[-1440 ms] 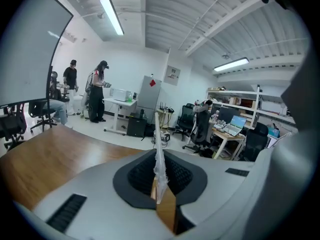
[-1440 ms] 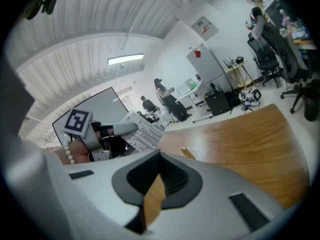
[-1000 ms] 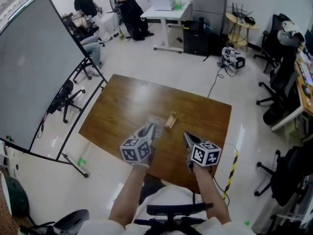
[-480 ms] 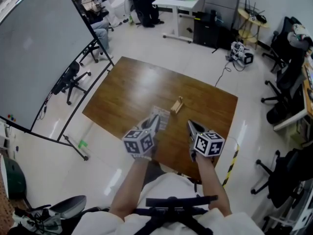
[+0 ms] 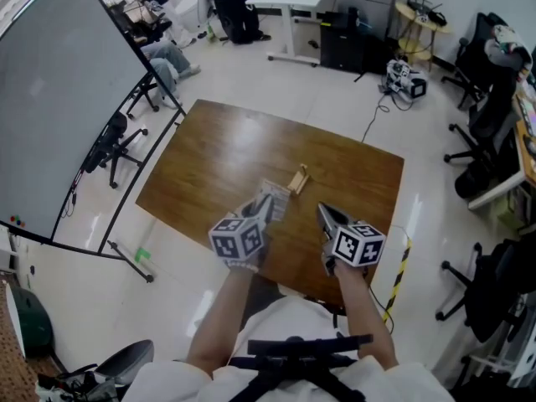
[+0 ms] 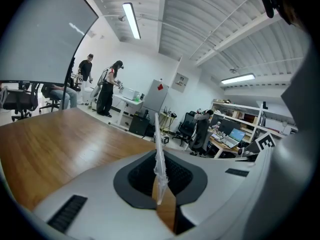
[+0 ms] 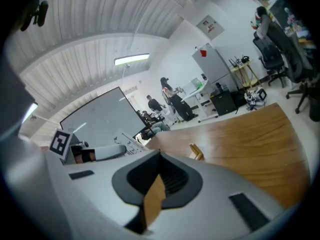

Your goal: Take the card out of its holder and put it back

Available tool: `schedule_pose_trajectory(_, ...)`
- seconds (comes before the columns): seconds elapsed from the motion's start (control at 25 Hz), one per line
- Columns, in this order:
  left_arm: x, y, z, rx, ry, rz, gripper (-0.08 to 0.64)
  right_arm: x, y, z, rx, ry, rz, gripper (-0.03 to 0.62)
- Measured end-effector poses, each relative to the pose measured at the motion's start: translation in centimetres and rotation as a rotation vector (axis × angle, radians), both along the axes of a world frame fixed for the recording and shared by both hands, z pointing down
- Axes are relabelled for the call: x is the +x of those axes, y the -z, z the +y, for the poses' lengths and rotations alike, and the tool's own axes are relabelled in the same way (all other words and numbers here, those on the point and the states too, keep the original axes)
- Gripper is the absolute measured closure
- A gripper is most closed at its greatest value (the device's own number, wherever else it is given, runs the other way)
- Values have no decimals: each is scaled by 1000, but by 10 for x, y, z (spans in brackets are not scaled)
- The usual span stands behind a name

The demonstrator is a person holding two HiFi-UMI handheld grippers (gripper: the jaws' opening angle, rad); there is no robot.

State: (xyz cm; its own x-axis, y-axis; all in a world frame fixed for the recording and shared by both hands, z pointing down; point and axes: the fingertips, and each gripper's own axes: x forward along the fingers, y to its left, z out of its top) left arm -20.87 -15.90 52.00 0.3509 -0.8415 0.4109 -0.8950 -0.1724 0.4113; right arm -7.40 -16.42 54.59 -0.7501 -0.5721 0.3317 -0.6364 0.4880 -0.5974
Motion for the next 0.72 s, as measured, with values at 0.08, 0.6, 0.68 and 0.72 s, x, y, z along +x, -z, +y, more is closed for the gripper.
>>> schedule_pose_trajectory(0.08, 1, -3, -10, -15, -18, -10, 548, 2, 1, -4, 6, -19, -13, 586)
schedule_pose_trajectory(0.6, 17, -26, -100, -83, -137, -75, 548, 19, -18, -28, -19, -64, 32, 585)
schedule_pose_trajectory(0.68, 19, -31, -112, -92, -150, -82, 548, 17, -25, -30, -30, -60, 40, 586)
schedule_pose_trajectory(0.72, 20, -33, -117, -96, -156, -85, 548, 17, -28, -31, -35, -59, 43, 586)
